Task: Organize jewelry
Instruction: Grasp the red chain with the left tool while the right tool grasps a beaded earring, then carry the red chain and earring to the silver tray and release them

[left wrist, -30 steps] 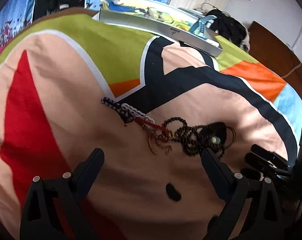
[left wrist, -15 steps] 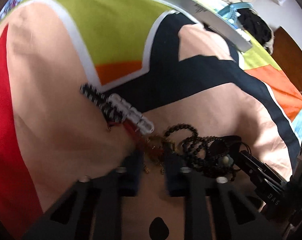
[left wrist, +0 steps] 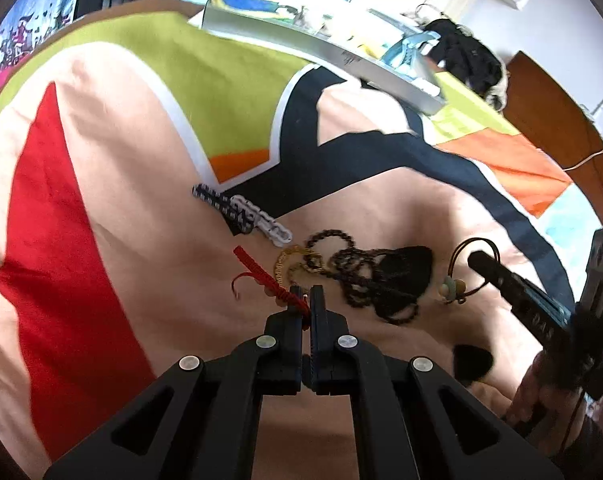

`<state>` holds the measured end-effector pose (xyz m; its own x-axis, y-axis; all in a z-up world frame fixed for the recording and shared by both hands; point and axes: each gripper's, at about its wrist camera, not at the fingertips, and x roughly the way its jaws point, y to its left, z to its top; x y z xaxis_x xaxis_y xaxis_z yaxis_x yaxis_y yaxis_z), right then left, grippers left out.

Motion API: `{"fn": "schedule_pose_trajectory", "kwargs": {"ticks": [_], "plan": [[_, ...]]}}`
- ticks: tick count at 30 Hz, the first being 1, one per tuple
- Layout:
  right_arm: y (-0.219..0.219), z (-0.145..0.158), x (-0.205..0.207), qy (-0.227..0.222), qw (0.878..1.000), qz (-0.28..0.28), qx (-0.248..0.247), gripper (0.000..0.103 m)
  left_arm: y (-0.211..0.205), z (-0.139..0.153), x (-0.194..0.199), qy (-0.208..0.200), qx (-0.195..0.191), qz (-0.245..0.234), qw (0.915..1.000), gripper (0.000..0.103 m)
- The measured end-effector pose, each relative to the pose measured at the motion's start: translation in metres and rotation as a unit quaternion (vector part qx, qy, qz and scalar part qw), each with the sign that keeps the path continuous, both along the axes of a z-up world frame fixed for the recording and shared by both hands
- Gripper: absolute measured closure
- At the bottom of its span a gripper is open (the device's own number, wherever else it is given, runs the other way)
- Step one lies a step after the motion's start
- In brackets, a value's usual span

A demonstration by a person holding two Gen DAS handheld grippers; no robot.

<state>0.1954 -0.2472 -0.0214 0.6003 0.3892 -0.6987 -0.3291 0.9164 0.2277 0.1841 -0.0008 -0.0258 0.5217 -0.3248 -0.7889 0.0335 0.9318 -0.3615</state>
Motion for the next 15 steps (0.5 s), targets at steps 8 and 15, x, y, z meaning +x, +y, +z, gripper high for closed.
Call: {"fn": "schedule_pose_trajectory", "kwargs": {"ticks": [8, 15], "plan": [[0.023, 0.062, 0.030, -0.049, 0.997, 0.056, 0.001, 0.100, -0.010, 0.054, 0.042, -0.040, 0.013, -0.036, 0.9985, 0.102], [0.069, 0.116, 0.098, -0.091, 0.988, 0.116, -0.034, 0.100, 0.011, 0.110, 0.108, -0.121, 0.058, -0.046, 0.9899, 0.102]]}}
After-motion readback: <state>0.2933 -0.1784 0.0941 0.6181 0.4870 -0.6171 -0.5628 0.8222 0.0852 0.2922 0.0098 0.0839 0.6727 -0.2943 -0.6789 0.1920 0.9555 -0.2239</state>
